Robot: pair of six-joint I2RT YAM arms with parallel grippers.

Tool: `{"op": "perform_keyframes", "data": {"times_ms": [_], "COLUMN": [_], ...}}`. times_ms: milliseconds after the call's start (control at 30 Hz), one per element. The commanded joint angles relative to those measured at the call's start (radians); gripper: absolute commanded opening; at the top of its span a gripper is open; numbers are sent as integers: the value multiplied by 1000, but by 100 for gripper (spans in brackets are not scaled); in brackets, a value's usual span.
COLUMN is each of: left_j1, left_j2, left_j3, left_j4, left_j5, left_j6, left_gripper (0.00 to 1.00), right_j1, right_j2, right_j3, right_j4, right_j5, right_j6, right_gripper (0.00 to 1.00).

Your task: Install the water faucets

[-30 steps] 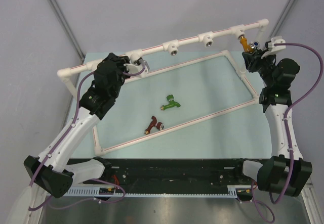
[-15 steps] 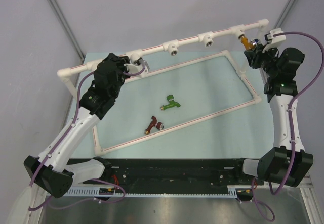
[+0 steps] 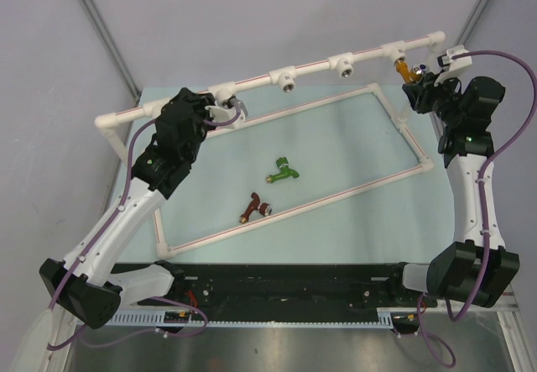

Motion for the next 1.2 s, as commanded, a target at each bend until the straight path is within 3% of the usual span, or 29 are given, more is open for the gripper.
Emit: {"op": "perform_keyframes", "data": {"times_ms": [0,1000,1167], "left_j1": [-5,-9,-9], "left_j2": [-37,-44,-44], "left_j3": [6,5,3], "left_j4": [25,16,13], "left_j5": [25,29,29], "left_j6": [-75,-74,-74], "left_gripper": [0,0,0], "right_j1": [-6,-12,-16], "right_j2": [0,64,81], "right_j3": [50,101,101], "right_j4": [46,13,38], "right_j5": [-10,-56,-77], "right_j6": [1,-39,31], "right_gripper": [0,0,0]}}
